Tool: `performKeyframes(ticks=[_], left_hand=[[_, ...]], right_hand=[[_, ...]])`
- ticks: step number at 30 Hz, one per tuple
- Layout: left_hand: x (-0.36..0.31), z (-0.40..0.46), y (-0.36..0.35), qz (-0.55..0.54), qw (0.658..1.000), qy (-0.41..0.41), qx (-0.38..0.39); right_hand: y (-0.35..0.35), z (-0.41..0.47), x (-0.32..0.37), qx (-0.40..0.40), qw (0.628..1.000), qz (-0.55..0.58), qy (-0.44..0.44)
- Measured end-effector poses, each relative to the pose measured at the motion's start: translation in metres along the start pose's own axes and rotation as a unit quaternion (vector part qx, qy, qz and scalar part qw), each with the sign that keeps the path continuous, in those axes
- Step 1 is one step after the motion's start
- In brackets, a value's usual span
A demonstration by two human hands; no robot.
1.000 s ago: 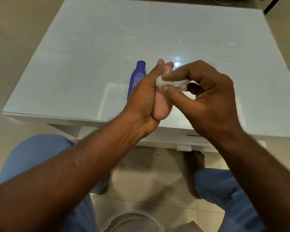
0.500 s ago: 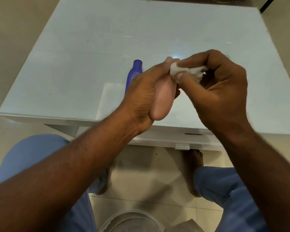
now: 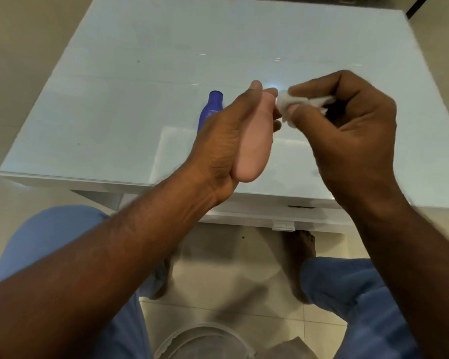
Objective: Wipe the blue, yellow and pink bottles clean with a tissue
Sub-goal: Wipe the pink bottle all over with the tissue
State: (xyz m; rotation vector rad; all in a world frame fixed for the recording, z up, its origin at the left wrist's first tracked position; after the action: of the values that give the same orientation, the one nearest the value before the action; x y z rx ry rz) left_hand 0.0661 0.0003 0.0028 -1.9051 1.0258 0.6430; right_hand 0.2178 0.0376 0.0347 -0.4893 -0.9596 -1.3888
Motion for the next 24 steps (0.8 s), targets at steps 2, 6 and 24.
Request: performKeyframes(ticks=[2,6,24], left_hand=[[0.001,0.000,-0.003,-0.011,1.000,-0.001,0.014],[-0.001,0.002,0.001,-0.047,0.999,-0.006,0.012],[0.002,-0.008,-0.002,0.029,0.999,0.002,-0.044]], right_hand=[[-0.005,-0.004,-0.001,0.010,1.000,0.010,-0.010],[-0.014,-0.010,0.003,0.069,0.997,0.021,-0.015],[-0.004,-0.003,0.006,-0.029,0.999,-0.025,0.001]])
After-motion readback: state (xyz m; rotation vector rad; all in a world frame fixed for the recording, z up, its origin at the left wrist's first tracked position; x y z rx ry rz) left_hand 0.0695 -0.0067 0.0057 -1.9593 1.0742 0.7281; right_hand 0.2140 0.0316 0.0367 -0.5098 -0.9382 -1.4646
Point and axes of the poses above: each hand's wrist, its own z-axis towards the middle knuckle, its own y-axis out of the back of the hand, x = y × z, the point moved 4 cm from there along z, towards the middle knuckle, and after that the axes turned 12 degrees about y, right-handed, at the moved point
